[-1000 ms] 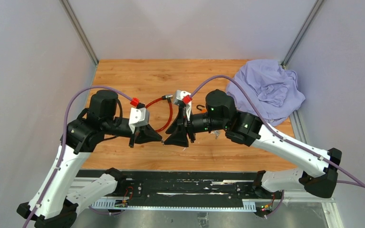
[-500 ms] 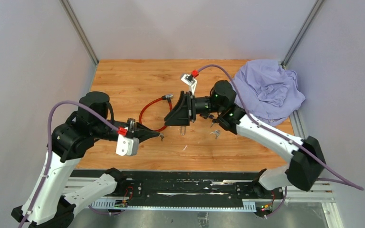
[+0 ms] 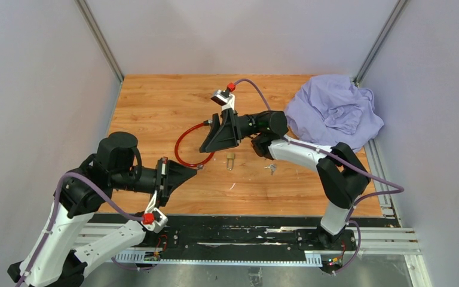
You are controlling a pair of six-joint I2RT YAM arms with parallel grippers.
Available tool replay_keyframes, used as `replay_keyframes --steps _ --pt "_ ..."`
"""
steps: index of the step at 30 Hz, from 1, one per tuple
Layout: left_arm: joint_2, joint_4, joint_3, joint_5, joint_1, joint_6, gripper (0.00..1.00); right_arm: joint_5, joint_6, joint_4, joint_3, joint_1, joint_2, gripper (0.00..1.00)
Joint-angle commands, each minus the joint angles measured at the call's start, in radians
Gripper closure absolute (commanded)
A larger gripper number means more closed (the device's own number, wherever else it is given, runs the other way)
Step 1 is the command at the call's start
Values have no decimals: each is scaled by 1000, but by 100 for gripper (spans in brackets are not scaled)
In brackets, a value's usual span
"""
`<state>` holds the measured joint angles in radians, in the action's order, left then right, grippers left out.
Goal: Unlock with the key
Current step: Pick up the key from the center of the board.
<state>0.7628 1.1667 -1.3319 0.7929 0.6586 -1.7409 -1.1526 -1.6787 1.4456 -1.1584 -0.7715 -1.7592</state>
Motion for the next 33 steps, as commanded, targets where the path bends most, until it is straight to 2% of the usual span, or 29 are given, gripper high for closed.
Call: replay_keyframes --steps 1,7,11,15,19,21,30,33 --pt "-39 34 38 -29 12 -321 100 -63 -86 141 -37 16 28 48" --pt "-83 34 97 -27 13 -537 100 -111 -56 60 -24 14 39 48" --pt "-104 34 131 -17 13 -641 100 -130 70 -113 -35 -1 67 50" --pt "-115 33 140 -31 15 -716 100 -154 291 -397 -44 -22 121 53" --pt "-134 34 161 -33 14 -851 100 -128 664 -900 -71 -34 207 53" --pt "-142 33 172 -27 13 -927 100 -127 790 -1042 -107 -53 224 52" --pt "-150 28 172 8 13 -969 100 -148 772 -1051 -127 -107 190 52" --pt "-145 29 163 13 15 -970 100 -153 732 -1000 -134 -118 168 51"
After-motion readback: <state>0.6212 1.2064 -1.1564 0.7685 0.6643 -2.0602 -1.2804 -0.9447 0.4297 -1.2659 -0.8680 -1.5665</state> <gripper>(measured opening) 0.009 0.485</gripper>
